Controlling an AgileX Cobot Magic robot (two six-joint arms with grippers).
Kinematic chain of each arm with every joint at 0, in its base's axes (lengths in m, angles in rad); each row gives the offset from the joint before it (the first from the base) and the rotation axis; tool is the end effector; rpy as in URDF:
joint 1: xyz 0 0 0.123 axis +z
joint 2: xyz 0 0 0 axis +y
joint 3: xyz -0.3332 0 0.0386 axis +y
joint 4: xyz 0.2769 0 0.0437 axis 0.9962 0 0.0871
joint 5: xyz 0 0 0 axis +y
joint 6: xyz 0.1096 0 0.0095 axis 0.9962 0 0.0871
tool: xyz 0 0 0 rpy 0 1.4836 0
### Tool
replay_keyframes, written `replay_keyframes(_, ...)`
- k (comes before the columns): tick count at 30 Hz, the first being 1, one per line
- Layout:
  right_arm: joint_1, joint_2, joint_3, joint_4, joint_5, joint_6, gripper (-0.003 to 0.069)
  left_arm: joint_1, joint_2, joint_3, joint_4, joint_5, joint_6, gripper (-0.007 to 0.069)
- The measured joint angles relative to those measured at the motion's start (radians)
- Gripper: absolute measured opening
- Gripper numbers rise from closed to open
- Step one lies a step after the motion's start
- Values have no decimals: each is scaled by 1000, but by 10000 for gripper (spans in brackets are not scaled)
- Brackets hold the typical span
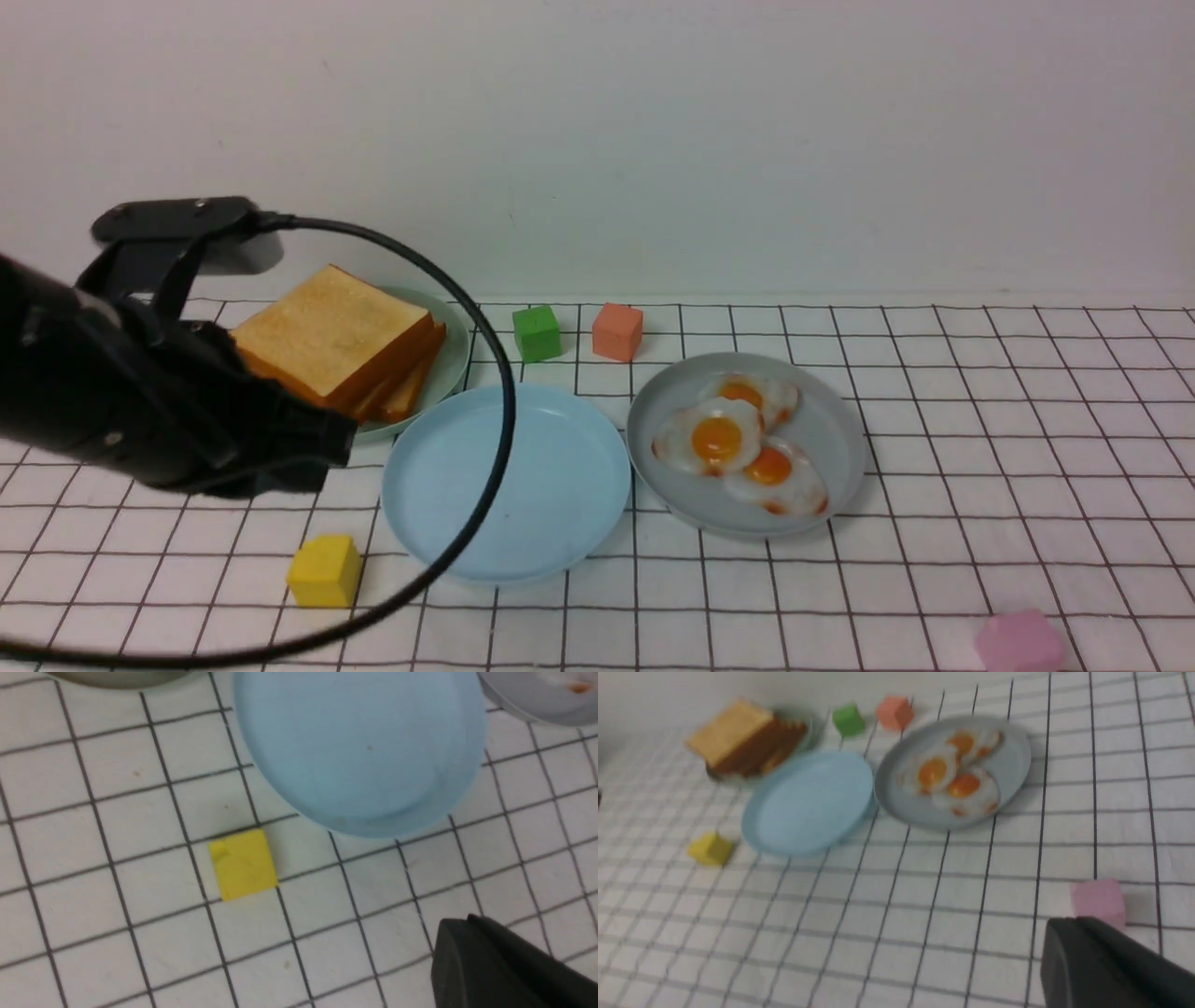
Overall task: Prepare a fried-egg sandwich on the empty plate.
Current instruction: Use the left arm to grab a slice of bread
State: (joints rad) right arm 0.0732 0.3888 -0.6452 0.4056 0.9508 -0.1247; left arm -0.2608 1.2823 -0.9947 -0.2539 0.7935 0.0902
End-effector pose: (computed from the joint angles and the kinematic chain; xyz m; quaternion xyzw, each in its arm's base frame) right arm 0.0482 0.0390 0.3415 -0.0581 0.8665 0.1877 0.4589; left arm 0.2660 -0.0914 0.3270 0.1075 0.9467 -0.1354 0.2716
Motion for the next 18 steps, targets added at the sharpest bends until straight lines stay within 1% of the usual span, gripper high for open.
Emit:
replay_keyframes(1, 17, 39, -40, -6, 54, -20, -8, 0, 52, -31, 26, -19, 0, -13)
replay_keyframes(2, 21, 47, -47, -9, 61, -26, -10, 0, 52, -35, 26, -19, 0, -13)
replay_keyframes(3, 54, 93, -90, -16, 97, -40, -10, 0, 102, -66, 52, -34, 0, -13)
replay_keyframes(5, 117, 154, -139, -29, 106, -56, -9, 0, 183, -118, 83, -59, 0, -13)
replay_keyframes(8, 182, 198, -163, -36, 94, -80, -6, 0, 279, -191, 137, -91, 1, -13)
replay_keyframes(12, 221, 218, -166, -45, 82, -87, -3, 0, 387, -277, 217, -110, 1, -13)
replay_keyframes(13, 228, 221, -166, -53, 75, -87, -3, 0, 448, -323, 270, -115, 1, -8)
replay_keyframes(14, 228, 221, -166, -53, 74, -87, -3, 0, 455, -328, 276, -115, 1, -3)
replay_keyframes(15, 229, 221, -166, -55, 65, -87, -1, 2, 503, -368, 321, -116, -1, 23)
replay_keyframes(18, 229, 221, -167, -58, 57, -87, -1, 12, 573, -440, 373, -116, -22, 129)
